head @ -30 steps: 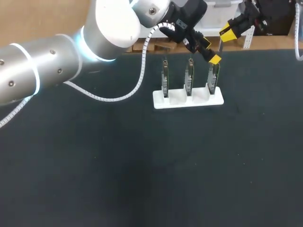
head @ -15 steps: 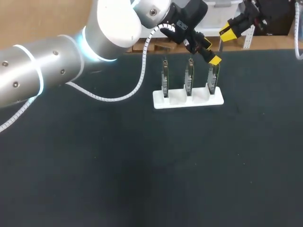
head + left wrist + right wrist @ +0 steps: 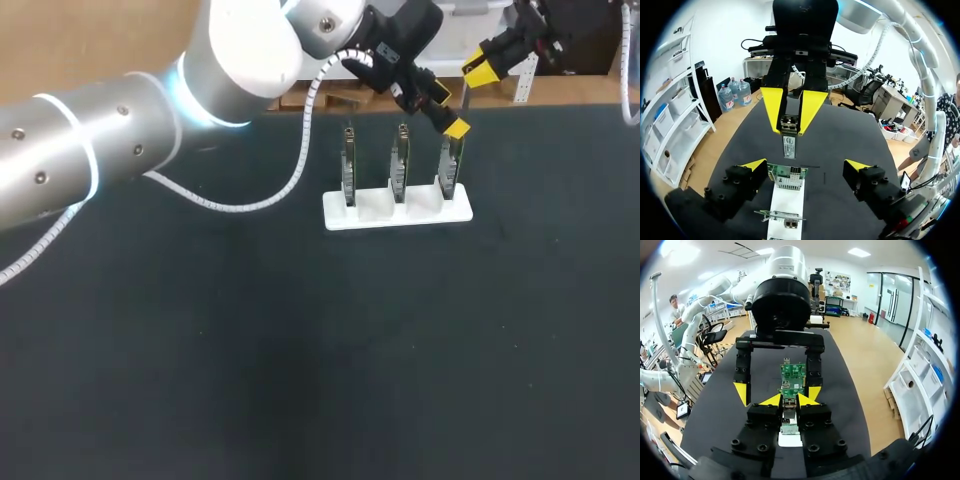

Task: Pick up the optical module with the left hand, and insert it into the network port with the right hand.

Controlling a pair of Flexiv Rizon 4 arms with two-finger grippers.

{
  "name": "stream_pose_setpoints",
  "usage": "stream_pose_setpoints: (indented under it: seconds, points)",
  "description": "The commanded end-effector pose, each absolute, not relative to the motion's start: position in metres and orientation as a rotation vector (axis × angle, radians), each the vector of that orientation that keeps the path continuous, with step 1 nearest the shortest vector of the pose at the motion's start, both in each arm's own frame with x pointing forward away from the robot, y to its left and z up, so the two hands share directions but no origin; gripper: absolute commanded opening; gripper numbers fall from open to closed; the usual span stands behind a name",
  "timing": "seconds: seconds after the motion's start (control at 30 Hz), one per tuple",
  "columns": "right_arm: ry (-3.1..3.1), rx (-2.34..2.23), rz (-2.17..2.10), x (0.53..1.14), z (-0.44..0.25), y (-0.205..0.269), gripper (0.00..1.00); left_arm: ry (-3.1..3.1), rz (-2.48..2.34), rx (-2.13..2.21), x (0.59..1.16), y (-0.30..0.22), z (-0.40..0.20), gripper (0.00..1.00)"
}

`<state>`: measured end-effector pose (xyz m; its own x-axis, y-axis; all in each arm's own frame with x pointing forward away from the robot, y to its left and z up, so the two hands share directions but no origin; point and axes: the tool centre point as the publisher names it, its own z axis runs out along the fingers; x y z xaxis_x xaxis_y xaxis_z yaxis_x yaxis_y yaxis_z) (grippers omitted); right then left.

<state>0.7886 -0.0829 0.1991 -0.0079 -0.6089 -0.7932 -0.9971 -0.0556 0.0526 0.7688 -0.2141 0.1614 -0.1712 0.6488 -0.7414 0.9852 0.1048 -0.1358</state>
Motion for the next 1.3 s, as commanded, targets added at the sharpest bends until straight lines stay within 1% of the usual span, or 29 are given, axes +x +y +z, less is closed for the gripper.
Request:
stream_pose_setpoints:
  seconds: [0.03,1.3]
  points:
    - [1.667,-1.722,0.906,0.790,0.199,-0.083,0.00,1.886,-0.867,1.595,0.772,-0.216,0.161,1.00]
    - [1.656,-1.734,0.891,0.783,0.204,-0.085,0.00,1.880,-0.858,1.587,0.759,-0.216,0.158,1.00]
